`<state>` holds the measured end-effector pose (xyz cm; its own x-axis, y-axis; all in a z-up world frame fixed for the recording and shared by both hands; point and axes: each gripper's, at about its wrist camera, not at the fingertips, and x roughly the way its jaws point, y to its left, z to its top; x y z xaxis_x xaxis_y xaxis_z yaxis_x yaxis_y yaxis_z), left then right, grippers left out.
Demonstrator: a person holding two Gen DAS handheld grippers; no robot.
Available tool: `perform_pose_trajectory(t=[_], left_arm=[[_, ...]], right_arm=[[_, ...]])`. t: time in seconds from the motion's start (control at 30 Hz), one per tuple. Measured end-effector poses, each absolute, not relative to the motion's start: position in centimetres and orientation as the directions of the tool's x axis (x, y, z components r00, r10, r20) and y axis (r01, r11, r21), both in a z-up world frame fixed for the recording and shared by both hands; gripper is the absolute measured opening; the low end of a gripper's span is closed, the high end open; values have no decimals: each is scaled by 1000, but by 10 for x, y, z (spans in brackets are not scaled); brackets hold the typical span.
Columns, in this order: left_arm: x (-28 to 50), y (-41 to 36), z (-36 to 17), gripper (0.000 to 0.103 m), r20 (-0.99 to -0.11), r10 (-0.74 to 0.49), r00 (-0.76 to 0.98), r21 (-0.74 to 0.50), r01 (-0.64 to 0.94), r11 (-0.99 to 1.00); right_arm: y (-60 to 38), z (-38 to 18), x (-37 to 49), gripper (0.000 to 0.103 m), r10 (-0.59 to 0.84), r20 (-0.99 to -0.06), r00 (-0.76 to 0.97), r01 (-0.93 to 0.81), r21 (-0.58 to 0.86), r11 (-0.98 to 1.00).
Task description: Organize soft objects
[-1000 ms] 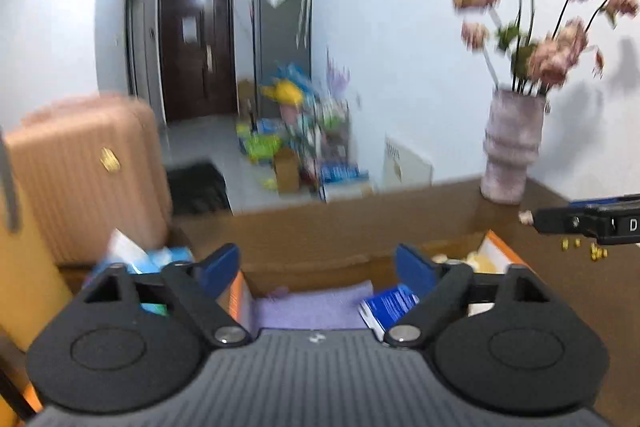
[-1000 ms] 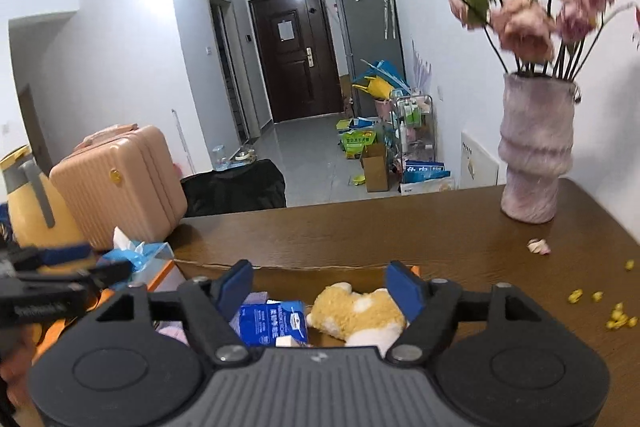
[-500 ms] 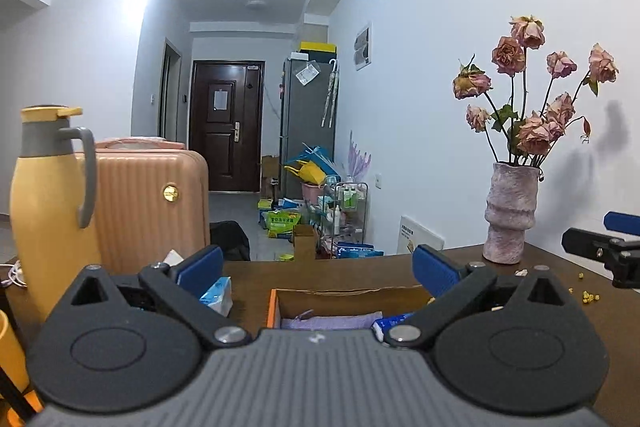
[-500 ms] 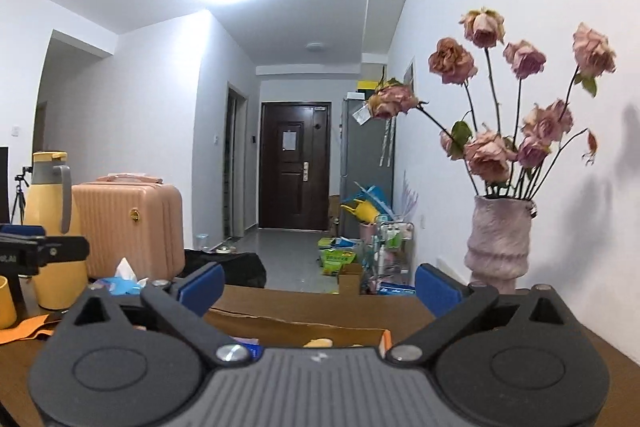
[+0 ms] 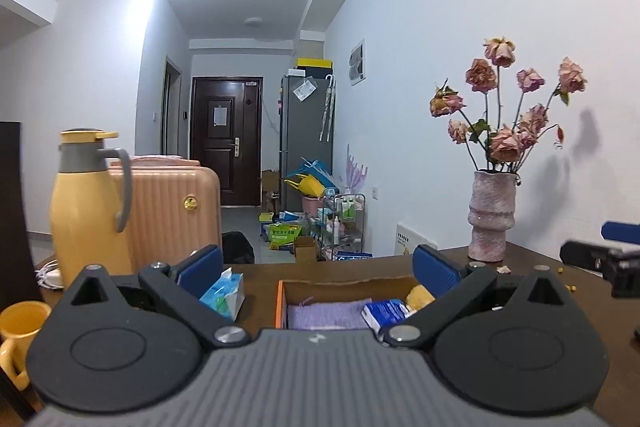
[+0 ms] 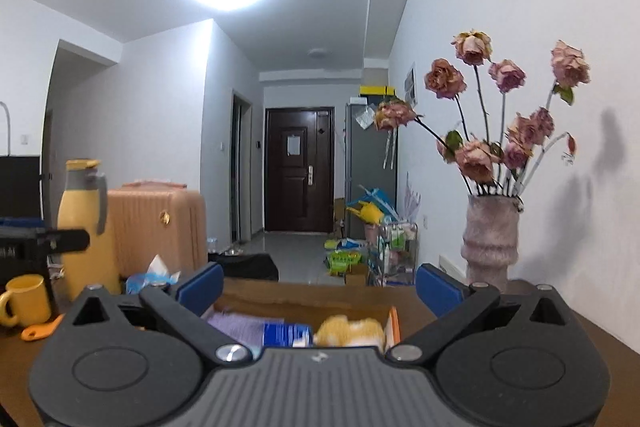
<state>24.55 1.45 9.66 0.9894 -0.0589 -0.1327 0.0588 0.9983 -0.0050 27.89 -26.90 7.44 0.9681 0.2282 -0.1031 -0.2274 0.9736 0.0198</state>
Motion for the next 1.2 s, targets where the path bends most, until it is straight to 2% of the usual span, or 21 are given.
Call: perform_pose_trajectory(t=[0.2,0.33,0.43,0.53,0.67,0.8,1.2], left_arm=[[162,15,92,103,-165,-24,986,26,29,999],[95,21,79,103,-150,-57,987,40,63,997],[47,25,67,103,-129,-30,991,18,33,999],[6,27,51,103,-146,-84,986,17,88,996],[2,23,45,103,-199,-56,978,47,67,997],[5,22,49,103,-186,-36,982,27,42,999],[3,21,50,103,-177,-38,983,34,45,998]], right_arm=[[-273,67,194,103,212,-138,968,-213,7,977],[-272,57,127,103,221,-183,958,-227,-9,974],[-275,45,78,103,270,-196,943,-269,32,963],[-276,31,37,103,238,-197,951,-231,61,971],[-265,18,25,103,252,-253,934,-242,70,968],[-260,17,20,103,226,-218,949,-214,76,974],[-263,17,27,103,245,-243,939,-224,111,968]])
